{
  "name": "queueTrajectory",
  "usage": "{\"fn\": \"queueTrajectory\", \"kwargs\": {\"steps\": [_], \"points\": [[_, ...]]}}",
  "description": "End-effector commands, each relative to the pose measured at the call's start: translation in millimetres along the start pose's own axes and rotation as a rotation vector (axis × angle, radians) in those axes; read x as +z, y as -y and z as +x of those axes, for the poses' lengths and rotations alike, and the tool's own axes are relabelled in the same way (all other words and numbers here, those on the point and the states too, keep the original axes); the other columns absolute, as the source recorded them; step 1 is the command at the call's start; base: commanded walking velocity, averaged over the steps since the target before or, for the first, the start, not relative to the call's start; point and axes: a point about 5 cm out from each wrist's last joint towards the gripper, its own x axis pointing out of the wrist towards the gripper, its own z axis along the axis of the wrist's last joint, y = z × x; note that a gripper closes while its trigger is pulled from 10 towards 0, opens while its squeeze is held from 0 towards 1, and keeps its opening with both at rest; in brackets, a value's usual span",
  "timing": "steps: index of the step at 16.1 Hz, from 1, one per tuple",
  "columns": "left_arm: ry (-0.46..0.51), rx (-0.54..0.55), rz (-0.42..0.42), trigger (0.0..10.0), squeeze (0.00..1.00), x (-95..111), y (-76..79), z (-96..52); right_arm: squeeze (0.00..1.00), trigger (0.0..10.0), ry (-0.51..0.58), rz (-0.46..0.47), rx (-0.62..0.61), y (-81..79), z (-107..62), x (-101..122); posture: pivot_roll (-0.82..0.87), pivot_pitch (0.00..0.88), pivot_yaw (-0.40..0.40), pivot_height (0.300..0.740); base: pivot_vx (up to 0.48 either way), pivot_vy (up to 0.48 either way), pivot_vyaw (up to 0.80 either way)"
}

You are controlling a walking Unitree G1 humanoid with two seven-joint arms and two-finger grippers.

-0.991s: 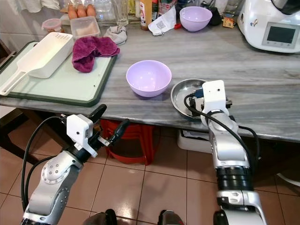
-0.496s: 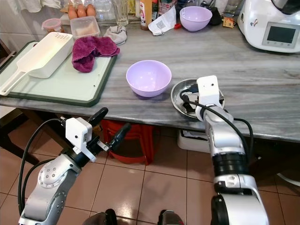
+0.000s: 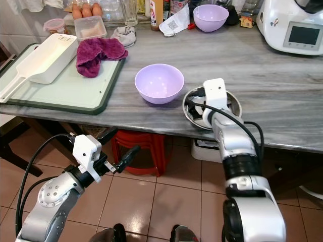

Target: Setting the table

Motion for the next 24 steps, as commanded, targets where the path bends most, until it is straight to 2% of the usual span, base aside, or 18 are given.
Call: {"fn": "queueTrajectory", "kwargs": {"steps": [1,9,15,21,24], "points": [[-0.030,-0.003,0.000,10.0,0.00,-3.7,0.5,-2.5,0.18,10.0,0.004,0.004,0.019,-3.6,3.0,2.7,-0.14,0.231,0.023,0.740,0.000,0.000,0.00],[-0.036,0.008,-0.001,10.0,0.00,-5.8,0.6,-2.1,0.17,10.0,0.038,-0.011,0.012,-2.7,11.6,12.4,-0.14,0.231,0.025,0.740,0.000,0.000,0.00],[-0.041,0.015,0.002,10.0,0.00,-6.3,-0.5,-3.3,0.16,10.0,0.039,-0.025,-0.046,14.4,12.6,10.4,-0.13,0.233,0.035,0.740,0.000,0.000,0.00],[-0.043,0.014,0.005,10.0,0.00,-5.9,-0.7,-3.3,0.16,10.0,0.048,-0.031,-0.062,18.1,13.0,8.3,-0.12,0.230,0.043,0.740,0.000,0.000,0.00],[-0.044,0.013,0.007,10.0,0.00,-5.7,-0.4,-3.1,0.17,10.0,0.045,-0.036,-0.086,26.1,12.1,6.1,-0.12,0.227,0.048,0.740,0.000,0.000,0.00]]}}
